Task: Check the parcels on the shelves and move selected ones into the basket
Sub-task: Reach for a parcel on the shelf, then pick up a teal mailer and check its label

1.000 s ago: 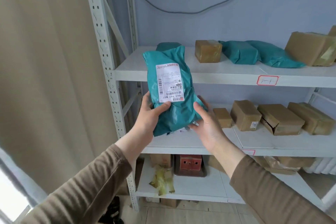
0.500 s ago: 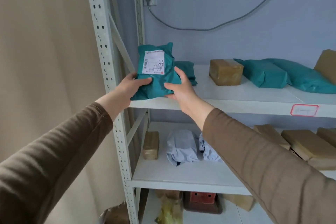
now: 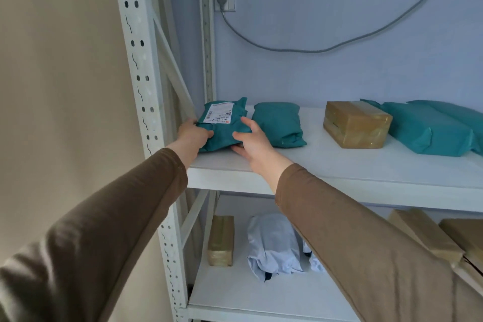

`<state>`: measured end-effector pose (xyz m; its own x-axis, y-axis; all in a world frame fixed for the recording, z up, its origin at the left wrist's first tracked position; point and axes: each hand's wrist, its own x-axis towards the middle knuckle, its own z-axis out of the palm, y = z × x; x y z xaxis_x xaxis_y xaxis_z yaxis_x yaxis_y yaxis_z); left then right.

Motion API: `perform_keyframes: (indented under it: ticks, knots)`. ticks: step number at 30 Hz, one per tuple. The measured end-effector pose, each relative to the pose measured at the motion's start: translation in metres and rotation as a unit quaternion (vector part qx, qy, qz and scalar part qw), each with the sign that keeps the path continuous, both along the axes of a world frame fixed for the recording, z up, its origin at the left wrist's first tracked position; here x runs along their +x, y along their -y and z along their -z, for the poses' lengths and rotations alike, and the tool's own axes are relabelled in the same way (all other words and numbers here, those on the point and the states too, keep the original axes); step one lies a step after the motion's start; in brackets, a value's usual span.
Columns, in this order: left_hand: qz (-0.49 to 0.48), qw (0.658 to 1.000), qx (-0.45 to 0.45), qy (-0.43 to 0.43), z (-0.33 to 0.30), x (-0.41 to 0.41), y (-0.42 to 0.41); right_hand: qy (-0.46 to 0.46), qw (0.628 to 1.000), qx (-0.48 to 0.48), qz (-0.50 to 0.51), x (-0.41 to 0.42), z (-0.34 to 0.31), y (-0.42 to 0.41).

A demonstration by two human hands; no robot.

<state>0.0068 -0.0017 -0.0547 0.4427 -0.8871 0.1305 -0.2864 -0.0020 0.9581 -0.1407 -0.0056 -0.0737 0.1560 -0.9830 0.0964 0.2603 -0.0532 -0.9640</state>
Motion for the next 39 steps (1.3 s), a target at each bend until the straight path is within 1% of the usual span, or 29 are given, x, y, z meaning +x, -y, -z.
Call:
perform_keyframes:
  ticks: [2, 3, 6, 8, 10, 11, 13, 15, 16, 17, 18, 20, 22, 24, 25, 26, 28, 31, 34, 35, 37, 39]
  knots:
    - [-0.010, 1.000, 0.000, 0.016, 0.003, 0.002, 0.009, -0.005, 1.000, 0.007, -0.006, -0.002, -0.001, 0.000]
    - [-0.009, 1.000, 0.002, 0.025, 0.003, 0.003, 0.012, -0.028, 1.000, -0.003, 0.000, -0.004, -0.001, -0.002]
    - [-0.001, 0.997, 0.017, 0.078, 0.000, 0.008, 0.013, -0.145, 0.986, -0.066, 0.055, -0.021, -0.003, -0.011]
    - [-0.008, 0.989, 0.025, 0.142, -0.006, 0.010, 0.009, -0.191, 0.973, -0.089, 0.094, -0.039, -0.010, -0.017]
    - [-0.033, 0.971, 0.027, 0.237, -0.012, 0.008, 0.003, -0.221, 0.957, -0.115, 0.148, -0.062, -0.021, -0.015]
    - [-0.048, 0.956, 0.016, 0.289, -0.016, 0.005, 0.001, -0.222, 0.949, -0.128, 0.181, -0.074, -0.027, -0.012]
    - [-0.061, 0.930, -0.056, 0.358, -0.025, -0.007, 0.001, -0.205, 0.938, -0.143, 0.241, -0.097, -0.038, 0.000]
    - [-0.026, 0.923, -0.130, 0.362, -0.035, -0.028, 0.005, -0.199, 0.934, -0.126, 0.269, -0.117, -0.045, 0.014]
    - [0.002, 0.923, -0.139, 0.358, -0.041, -0.041, 0.007, -0.209, 0.934, -0.110, 0.269, -0.124, -0.046, 0.020]
    - [0.028, 0.919, -0.128, 0.371, -0.045, -0.055, 0.010, -0.229, 0.934, -0.090, 0.259, -0.129, -0.046, 0.024]
    - [0.047, 0.906, -0.102, 0.408, -0.049, -0.069, 0.014, -0.251, 0.933, -0.070, 0.247, -0.132, -0.046, 0.027]
    - [0.064, 0.854, -0.036, 0.516, -0.051, -0.093, 0.022, -0.283, 0.933, -0.034, 0.220, -0.133, -0.043, 0.028]
    - [0.076, 0.802, 0.040, 0.592, -0.048, -0.108, 0.032, -0.298, 0.934, -0.005, 0.196, -0.130, -0.037, 0.032]
    - [0.093, 0.772, 0.117, 0.618, -0.040, -0.117, 0.041, -0.315, 0.932, 0.019, 0.180, -0.125, -0.032, 0.034]
    - [0.105, 0.765, 0.145, 0.619, -0.035, -0.120, 0.046, -0.321, 0.930, 0.024, 0.177, -0.124, -0.030, 0.036]
    - [0.117, 0.763, 0.161, 0.615, -0.031, -0.122, 0.049, -0.318, 0.932, 0.029, 0.174, -0.123, -0.028, 0.039]
    - [0.129, 0.770, 0.155, 0.605, -0.027, -0.125, 0.049, -0.289, 0.941, 0.024, 0.176, -0.124, -0.027, 0.040]
    - [0.139, 0.792, 0.129, 0.580, -0.027, -0.130, 0.037, -0.205, 0.962, 0.003, 0.182, -0.133, -0.026, 0.035]
    - [0.147, 0.818, 0.111, 0.545, -0.031, -0.138, 0.015, -0.121, 0.978, 0.005, 0.171, -0.147, -0.026, 0.014]
    - [0.149, 0.833, 0.093, 0.525, -0.032, -0.141, 0.003, -0.097, 0.981, 0.006, 0.166, -0.151, -0.025, 0.003]
    - [0.154, 0.875, 0.041, 0.458, -0.032, -0.147, -0.026, -0.067, 0.983, -0.015, 0.170, -0.160, -0.025, -0.021]
    - [0.172, 0.919, -0.003, 0.355, -0.031, -0.150, -0.062, -0.044, 0.981, -0.063, 0.179, -0.168, -0.027, -0.053]
